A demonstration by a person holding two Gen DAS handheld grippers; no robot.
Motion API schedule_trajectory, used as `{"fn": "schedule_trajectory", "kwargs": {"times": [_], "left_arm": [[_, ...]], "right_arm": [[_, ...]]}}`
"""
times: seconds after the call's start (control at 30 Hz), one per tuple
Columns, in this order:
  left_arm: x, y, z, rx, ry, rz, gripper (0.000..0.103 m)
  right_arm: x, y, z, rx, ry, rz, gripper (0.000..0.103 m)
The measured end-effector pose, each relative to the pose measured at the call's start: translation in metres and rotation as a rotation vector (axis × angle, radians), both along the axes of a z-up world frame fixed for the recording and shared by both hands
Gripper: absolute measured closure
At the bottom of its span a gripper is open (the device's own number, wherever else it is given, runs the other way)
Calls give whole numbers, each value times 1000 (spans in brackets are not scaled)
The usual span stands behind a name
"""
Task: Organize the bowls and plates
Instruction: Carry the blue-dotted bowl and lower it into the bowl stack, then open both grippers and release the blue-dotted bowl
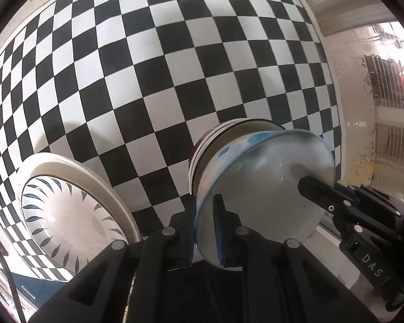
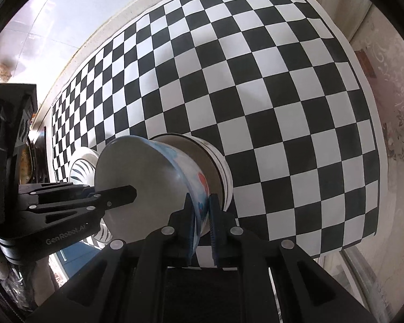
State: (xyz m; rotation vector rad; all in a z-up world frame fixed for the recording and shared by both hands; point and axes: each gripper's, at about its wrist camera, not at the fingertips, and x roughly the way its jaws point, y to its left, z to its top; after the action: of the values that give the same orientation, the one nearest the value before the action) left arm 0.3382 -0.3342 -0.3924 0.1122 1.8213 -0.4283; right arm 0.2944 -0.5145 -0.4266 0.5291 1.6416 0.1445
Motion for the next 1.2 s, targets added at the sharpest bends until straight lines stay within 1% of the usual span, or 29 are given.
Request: {"fn": "schedule_trajectory", "kwargs": {"times": [0.17,0.27,0.4,0.6,0.83,0.93,1.07,1.2], "left_arm": [[-4,-4,-5,18,-15,-10,93],[-5,-5,-5,17,-10,3,93],[-7,-6,-5,23,-13,10,93],[-7,-3,-6,24,-3,18,93],[-7,0,-5,26,-3,31,92],[-9,1,-1,32,-18,42,92],[-11,7,10,52,-59,66,91],[-15,15,23,72,-100,105,91]], "right_arm": [[5,0,-3,-9,11,6,92],[6,-2,-6,-15,21,4,92],[5,-7,-11,-3,43,-19,92],[5,-6,-12,0,54,-8,92],[6,-8,-16,22,89,-26,92],[4,-8,-16,23,95,-24,92],[1,-7,-14,18,106,-19,92],[-1,-3,-1,-18,72,14,92]]}}
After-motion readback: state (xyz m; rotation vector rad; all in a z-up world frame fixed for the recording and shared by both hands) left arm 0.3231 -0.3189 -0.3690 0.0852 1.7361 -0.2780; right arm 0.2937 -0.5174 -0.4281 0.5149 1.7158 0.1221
